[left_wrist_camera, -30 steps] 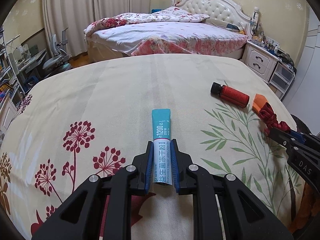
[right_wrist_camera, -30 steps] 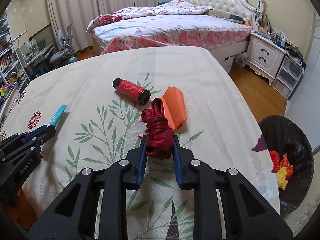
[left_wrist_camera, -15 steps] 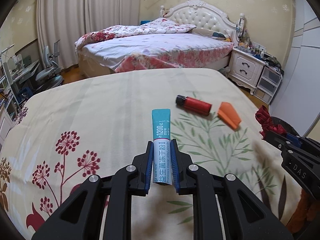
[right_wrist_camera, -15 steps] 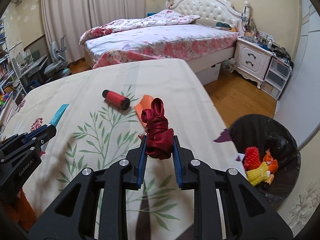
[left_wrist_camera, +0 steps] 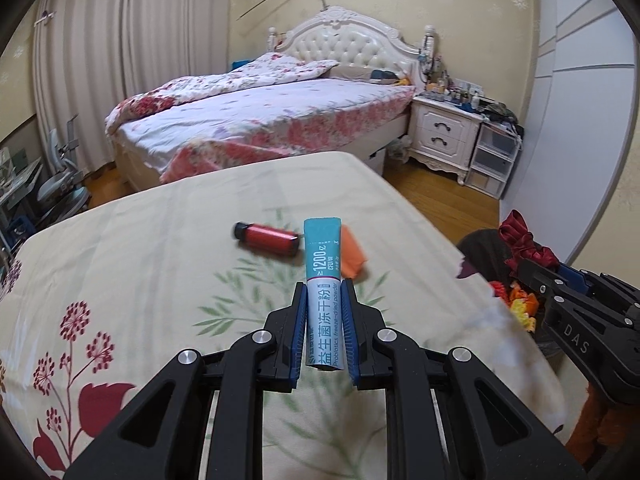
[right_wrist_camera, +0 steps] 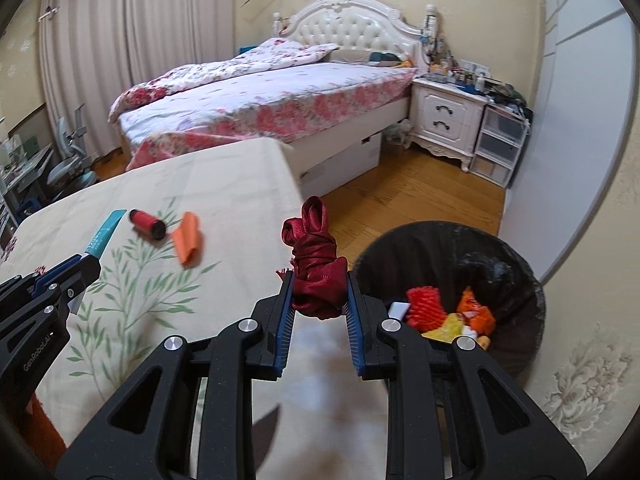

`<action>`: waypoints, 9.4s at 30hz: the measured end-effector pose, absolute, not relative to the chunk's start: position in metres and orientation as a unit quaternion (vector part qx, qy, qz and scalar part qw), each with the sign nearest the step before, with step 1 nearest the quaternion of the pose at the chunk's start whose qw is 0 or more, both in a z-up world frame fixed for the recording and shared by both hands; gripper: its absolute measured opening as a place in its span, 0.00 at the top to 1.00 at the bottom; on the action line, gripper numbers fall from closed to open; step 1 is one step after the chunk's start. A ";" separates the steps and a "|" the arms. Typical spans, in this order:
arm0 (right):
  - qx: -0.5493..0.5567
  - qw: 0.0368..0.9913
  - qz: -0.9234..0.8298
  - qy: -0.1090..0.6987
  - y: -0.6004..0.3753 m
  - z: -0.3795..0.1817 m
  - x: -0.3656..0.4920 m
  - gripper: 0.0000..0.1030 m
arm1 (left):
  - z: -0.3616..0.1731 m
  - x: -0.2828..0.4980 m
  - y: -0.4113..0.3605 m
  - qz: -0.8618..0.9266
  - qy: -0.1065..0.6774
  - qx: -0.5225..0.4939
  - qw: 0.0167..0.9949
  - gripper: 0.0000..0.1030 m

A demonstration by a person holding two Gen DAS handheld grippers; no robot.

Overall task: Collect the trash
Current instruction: 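Carry the blue tube and red cloth in both tools over the bin, then open the left tool over the bin while the right tool releases the red cloth, then move both open tools back to the red bottle and orange piece, then grasp the red bottle with the left tool, then grasp the orange foam piece with the right tool while the left holds the bottle, then carry the red bottle and orange piece in both tools over the bin, then open the left tool over the bin while the right tool releases the orange piece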

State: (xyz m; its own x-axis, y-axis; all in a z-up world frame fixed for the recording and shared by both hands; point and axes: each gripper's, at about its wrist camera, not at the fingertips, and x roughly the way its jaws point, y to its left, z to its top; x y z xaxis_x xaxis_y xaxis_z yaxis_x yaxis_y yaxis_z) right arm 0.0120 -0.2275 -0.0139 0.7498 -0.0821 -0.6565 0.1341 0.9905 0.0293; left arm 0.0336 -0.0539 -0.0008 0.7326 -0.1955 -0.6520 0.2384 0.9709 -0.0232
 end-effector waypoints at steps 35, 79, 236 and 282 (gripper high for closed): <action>0.119 0.910 -0.200 0.343 -0.366 -0.047 0.027 0.77 | -0.032 0.089 -0.237 -0.223 0.345 0.123 0.903 0.82; 0.098 0.920 -0.134 0.356 -0.300 -0.043 0.045 0.48 | -0.032 0.086 -0.126 -0.113 0.387 0.068 0.912 0.30; 0.068 0.922 -0.105 0.366 -0.273 -0.033 -0.008 0.70 | -0.023 0.028 -0.117 -0.178 0.374 0.062 0.908 0.76; 0.125 0.901 -0.219 0.353 -0.377 -0.062 0.035 0.68 | -0.043 0.100 -0.257 -0.237 0.371 0.129 0.888 0.54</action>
